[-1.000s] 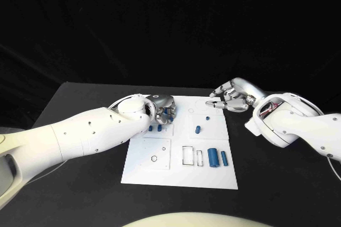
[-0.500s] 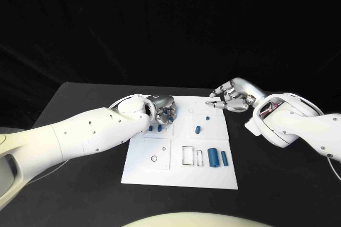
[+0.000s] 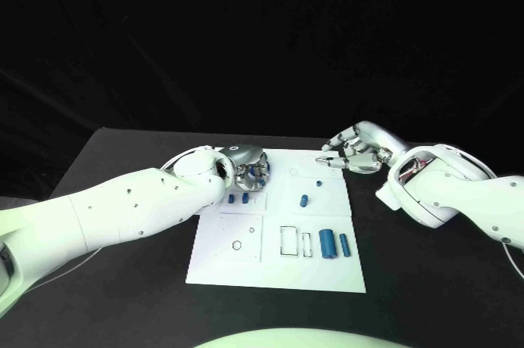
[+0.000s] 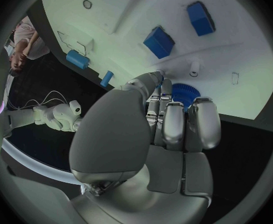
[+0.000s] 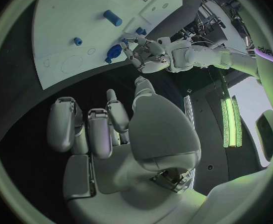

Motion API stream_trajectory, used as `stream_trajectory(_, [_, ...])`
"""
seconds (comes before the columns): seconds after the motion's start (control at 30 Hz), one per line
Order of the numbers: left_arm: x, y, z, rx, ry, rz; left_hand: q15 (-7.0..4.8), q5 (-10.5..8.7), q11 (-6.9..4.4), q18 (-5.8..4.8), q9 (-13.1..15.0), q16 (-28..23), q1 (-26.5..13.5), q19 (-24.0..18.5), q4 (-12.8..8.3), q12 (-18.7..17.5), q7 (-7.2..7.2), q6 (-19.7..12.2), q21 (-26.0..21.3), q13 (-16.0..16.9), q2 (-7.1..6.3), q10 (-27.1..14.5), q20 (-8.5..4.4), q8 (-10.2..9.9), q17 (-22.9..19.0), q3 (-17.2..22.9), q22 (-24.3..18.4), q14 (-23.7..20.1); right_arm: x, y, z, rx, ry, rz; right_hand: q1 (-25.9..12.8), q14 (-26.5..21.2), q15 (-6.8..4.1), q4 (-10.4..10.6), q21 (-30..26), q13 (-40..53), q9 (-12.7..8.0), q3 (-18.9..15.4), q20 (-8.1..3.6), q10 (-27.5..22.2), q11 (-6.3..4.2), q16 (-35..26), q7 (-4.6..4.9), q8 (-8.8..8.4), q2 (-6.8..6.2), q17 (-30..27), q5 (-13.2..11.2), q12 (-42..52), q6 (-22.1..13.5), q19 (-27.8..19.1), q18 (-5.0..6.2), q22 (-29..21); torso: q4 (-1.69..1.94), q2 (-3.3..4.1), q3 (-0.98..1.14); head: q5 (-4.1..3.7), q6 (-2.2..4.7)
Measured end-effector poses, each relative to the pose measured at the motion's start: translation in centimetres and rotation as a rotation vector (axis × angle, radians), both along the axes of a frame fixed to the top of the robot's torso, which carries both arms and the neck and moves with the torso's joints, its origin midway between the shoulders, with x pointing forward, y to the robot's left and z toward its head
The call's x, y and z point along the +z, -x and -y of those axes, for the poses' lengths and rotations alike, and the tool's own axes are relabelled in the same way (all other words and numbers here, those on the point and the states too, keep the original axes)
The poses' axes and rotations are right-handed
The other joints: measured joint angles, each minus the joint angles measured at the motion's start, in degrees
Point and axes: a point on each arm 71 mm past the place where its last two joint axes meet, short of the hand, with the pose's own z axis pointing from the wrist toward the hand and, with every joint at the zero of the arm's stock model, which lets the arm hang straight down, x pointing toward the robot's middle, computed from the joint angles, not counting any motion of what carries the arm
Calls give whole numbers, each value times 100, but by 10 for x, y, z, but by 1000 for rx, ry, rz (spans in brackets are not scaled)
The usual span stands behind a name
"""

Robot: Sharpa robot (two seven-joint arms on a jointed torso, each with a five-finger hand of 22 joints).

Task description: Assemble the parts on the task board

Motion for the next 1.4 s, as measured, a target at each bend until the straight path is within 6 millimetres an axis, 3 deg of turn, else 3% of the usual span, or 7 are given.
stream_trajectory(0.37, [20, 6, -23, 31, 58, 15, 0, -11, -33, 3, -6, 0, -42, 41, -31, -66, 32, 32, 67, -8, -42, 74, 0, -29, -29, -1, 0, 0, 0, 0, 1, -3, 1, 0, 0, 0, 0, 0, 0, -1, -1, 0, 0, 0, 0, 0, 0, 0, 0, 0, 0, 0, 0, 0, 0, -1, 4, -1, 3, 5, 12])
stream_trajectory(0.63, [20, 2, -42, 78, 58, 0, 0, -11, -33, 7, -6, 0, -55, 41, -31, -66, 14, 53, 66, -7, -55, 74, 0, -34, -34, -1, -1, 0, 0, 0, 2, -4, 1, 0, 0, 0, 0, 0, 0, -1, -2, 0, 0, 0, 0, 0, 0, 0, 0, -1, 0, 0, 0, 0, 0, -1, 2, 3, 3, 15, 18])
stream_trajectory(1.4, [7, -2, -48, 107, 21, -61, 0, -38, -12, 12, -15, 0, -79, 41, -47, -111, 12, 50, 88, -5, -80, 94, 0, -51, -73, -17, -2, 0, 0, 0, 1, -3, 1, 0, 0, 0, 0, 0, 0, -2, -3, 0, 0, 0, 0, 0, 0, 0, 0, -1, 0, 0, 0, 0, 1, 3, -3, 8, 3, 33, -15])
